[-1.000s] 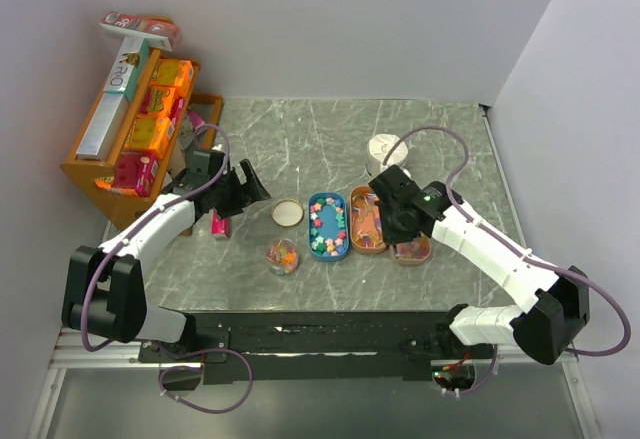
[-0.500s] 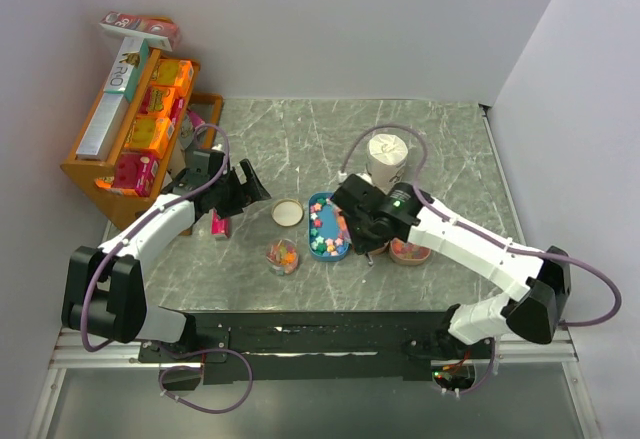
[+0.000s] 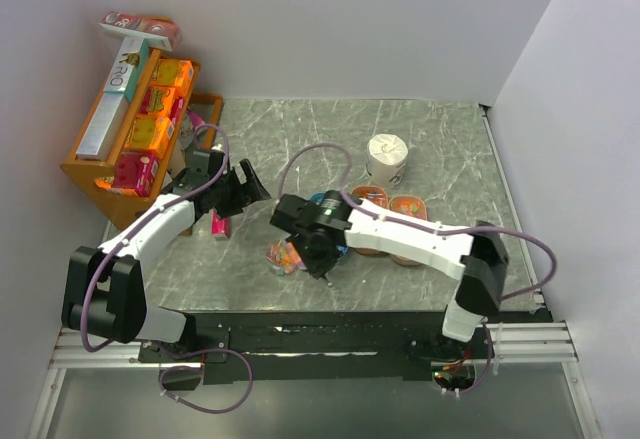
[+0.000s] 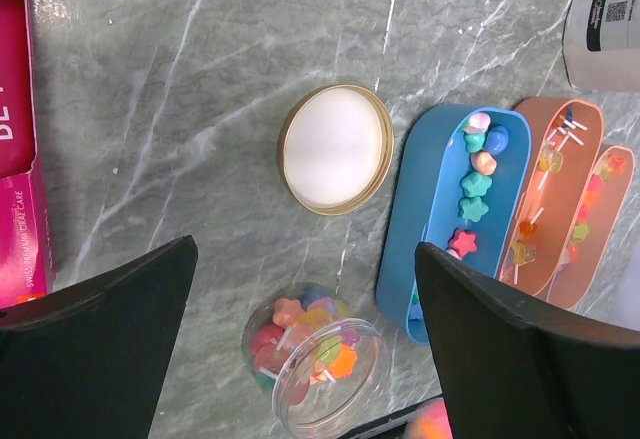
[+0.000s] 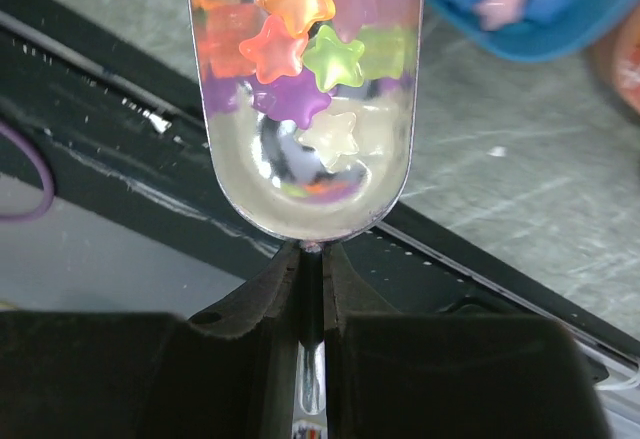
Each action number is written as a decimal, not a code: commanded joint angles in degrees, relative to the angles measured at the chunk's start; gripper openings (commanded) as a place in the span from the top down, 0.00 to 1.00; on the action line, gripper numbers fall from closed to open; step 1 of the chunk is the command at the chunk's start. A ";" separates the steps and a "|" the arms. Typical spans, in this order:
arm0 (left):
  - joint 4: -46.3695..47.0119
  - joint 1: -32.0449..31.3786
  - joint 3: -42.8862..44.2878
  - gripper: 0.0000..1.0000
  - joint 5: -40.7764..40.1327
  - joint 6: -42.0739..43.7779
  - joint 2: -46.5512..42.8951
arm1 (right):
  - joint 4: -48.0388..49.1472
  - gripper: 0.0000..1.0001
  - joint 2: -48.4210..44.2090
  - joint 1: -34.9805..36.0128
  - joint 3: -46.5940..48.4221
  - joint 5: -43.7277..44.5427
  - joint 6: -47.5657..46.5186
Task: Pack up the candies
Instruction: Place the fake candies in the packing bottle.
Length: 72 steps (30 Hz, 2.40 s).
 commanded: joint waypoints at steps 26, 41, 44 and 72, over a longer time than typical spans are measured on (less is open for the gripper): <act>0.76 0.22 0.22 0.04 0.01 -0.40 -3.08 | -16.64 1.00 17.74 0.68 18.05 -12.56 -1.80; 1.03 0.22 0.13 0.04 0.36 -0.49 -3.44 | -19.54 1.00 17.74 -0.99 18.84 -16.25 -2.59; 1.03 0.22 0.04 0.03 0.18 -0.57 -3.70 | -20.07 1.00 17.22 -1.51 17.45 -16.34 -2.68; 1.38 0.22 -0.13 0.04 0.80 -0.75 -3.17 | -14.97 1.00 10.80 -8.54 11.81 -30.49 -0.57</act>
